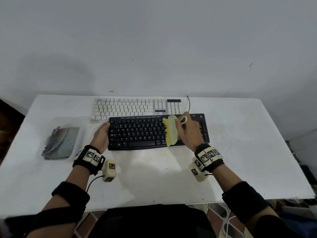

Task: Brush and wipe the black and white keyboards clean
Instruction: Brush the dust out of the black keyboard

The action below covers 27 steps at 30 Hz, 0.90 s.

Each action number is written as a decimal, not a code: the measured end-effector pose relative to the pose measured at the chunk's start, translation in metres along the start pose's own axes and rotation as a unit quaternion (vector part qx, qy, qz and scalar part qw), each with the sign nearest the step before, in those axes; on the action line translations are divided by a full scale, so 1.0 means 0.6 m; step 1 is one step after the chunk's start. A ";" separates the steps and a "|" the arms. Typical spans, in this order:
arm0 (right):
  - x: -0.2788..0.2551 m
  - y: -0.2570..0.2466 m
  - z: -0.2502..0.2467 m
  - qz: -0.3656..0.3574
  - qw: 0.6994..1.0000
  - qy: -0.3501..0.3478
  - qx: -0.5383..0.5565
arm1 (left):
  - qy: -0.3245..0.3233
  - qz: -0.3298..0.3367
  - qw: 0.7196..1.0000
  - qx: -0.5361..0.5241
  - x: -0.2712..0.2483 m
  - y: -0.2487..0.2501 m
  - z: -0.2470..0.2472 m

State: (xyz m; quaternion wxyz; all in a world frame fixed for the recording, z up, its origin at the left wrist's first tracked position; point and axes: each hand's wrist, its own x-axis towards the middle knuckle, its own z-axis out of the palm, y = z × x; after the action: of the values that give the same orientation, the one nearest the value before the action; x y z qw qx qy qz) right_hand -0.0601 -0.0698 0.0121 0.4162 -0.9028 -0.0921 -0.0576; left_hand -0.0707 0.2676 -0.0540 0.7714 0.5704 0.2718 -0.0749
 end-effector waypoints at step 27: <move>0.020 -0.012 0.009 0.048 0.994 0.094 0.021 | -0.009 0.004 1.000 -0.006 -0.001 0.000 0.001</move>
State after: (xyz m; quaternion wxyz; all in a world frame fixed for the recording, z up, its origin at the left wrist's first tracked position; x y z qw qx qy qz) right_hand -0.0497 -0.0600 0.0161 0.4442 -0.8878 -0.0101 -0.1197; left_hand -0.0709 0.2668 -0.0533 0.7777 0.5662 0.2627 -0.0751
